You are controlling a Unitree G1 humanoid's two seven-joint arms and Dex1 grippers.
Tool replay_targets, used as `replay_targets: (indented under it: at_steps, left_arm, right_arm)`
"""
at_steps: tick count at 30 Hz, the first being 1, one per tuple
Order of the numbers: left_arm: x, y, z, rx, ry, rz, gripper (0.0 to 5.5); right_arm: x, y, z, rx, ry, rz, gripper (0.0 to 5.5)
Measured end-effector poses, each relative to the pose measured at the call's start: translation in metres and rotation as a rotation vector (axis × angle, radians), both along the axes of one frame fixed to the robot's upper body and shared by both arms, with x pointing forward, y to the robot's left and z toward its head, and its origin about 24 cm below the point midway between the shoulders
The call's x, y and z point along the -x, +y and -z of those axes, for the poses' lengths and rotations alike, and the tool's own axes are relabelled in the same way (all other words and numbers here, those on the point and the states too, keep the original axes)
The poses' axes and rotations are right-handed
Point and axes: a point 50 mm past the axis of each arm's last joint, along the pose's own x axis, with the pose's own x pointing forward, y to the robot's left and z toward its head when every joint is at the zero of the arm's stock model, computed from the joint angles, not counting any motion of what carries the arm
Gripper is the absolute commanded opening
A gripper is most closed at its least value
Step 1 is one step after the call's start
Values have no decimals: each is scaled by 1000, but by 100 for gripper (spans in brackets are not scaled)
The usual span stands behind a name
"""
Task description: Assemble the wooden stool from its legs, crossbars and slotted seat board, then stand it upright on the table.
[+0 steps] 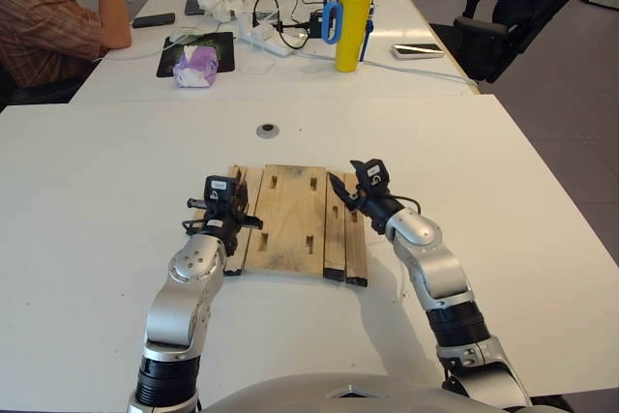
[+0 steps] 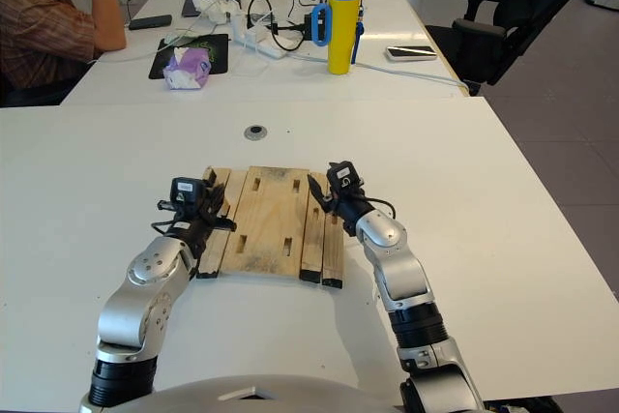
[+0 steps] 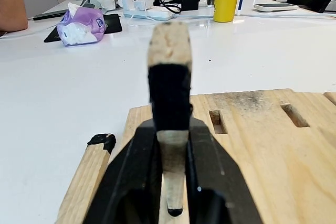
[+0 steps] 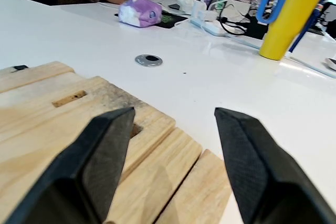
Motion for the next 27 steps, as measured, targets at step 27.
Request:
replay_targets:
  at_steps: [27]
  left_arm:
    - [-88,-9,-101,834,-56,719,40]
  right_arm:
    - [-34,-66,-69,-1203,205,-556,453]
